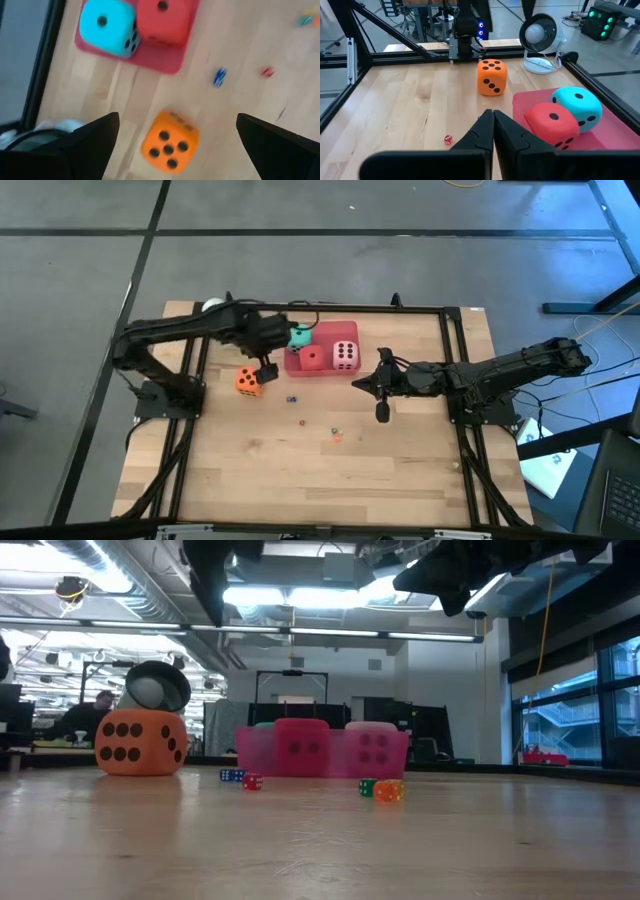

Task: Pick & Place Dice
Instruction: Put the big orange dice into the pink bin

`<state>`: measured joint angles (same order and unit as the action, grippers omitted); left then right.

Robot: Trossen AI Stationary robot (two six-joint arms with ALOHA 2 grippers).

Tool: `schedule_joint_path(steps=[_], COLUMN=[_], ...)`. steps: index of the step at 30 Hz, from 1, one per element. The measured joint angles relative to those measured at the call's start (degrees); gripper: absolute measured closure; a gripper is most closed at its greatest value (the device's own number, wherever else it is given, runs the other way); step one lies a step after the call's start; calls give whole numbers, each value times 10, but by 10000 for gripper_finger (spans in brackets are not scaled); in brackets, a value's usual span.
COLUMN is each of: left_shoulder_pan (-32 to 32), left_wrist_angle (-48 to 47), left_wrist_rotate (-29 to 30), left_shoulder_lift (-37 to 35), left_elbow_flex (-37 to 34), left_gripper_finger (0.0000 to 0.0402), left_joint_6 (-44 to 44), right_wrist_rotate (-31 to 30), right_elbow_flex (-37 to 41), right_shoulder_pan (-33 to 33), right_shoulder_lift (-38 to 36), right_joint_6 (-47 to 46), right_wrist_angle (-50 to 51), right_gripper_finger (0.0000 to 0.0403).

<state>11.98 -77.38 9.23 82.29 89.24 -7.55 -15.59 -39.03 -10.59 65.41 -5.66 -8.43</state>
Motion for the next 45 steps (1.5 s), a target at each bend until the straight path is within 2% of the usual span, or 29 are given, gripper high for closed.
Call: schedule_joint_path(steps=[8, 12, 16, 24, 31, 35, 42, 45], left_shoulder_pan=[-12, -12, -12, -13, -13, -8, 2, 1], left_wrist_angle=[111, 128, 128, 125, 122, 123, 123, 123], left_wrist_rotate=[12, 14, 11, 20, 31, 28, -31, -34], left_shoulder_lift=[-131, -155, -156, -141, -100, -68, -31, -27], left_elbow_flex=[-180, -247, -284, -298, -298, -298, -298, -298], left_gripper_finger=[2, 2, 2, 2, 2, 2, 2, 2], left_joint_6=[-39, -51, -48, 31, 80, 82, 32, 25], right_wrist_rotate=[0, 0, 0, 0, 0, 0, 0, 0], right_elbow_flex=[0, 0, 0, 0, 0, 0, 0, 0], right_shoulder_pan=[0, 0, 0, 0, 0, 0, 0, 0], right_shoulder_lift=[0, 0, 0, 0, 0, 0, 0, 0], right_joint_6=[-12, -14, -15, -16, -14, -12, -10, -10], right_wrist_angle=[0, 0, 0, 0, 0, 0, 5, 11], right_gripper_finger=[392, 392, 392, 392, 392, 392, 392, 392])
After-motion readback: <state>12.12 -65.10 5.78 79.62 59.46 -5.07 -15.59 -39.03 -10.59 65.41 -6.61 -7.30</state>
